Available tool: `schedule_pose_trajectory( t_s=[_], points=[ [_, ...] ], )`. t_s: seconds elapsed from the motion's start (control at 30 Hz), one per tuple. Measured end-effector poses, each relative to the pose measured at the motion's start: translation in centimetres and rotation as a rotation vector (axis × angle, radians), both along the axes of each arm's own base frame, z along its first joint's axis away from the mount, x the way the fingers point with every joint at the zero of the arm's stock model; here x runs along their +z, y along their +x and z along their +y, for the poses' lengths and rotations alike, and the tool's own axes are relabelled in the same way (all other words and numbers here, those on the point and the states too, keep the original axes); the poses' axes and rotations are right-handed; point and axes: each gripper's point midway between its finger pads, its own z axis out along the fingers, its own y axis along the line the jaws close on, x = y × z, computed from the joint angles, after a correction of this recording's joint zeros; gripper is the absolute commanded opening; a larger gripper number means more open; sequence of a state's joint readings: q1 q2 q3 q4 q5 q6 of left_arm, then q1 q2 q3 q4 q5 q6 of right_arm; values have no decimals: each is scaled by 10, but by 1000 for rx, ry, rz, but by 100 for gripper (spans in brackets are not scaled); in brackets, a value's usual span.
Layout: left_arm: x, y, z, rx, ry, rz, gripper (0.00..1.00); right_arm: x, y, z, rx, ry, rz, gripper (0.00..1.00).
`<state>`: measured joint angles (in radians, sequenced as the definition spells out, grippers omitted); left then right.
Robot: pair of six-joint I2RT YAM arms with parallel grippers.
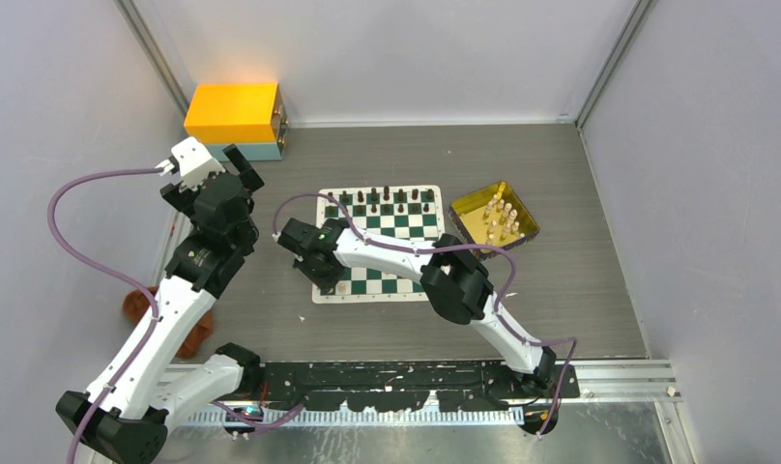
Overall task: Set up the chess pieces on the board
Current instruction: Place the chess piece on the chessboard.
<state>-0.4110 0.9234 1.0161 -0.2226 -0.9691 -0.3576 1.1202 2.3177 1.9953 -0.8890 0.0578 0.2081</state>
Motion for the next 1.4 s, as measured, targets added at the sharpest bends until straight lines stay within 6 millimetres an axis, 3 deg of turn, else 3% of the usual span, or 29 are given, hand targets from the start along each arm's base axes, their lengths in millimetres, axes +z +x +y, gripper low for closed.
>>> schedule_pose_trajectory(
  t_s=[0.73, 1.13, 1.4],
  points=[
    [2, 0, 1, -3, 18, 6, 98, -10, 3, 8, 18, 3, 0, 1],
    [8, -1, 1, -4, 10, -20, 100, -10, 3, 7, 22, 2, -1, 32],
    [8, -1, 0, -6, 8, -23, 100, -10, 3, 7, 24, 1, -2, 37]
  ],
)
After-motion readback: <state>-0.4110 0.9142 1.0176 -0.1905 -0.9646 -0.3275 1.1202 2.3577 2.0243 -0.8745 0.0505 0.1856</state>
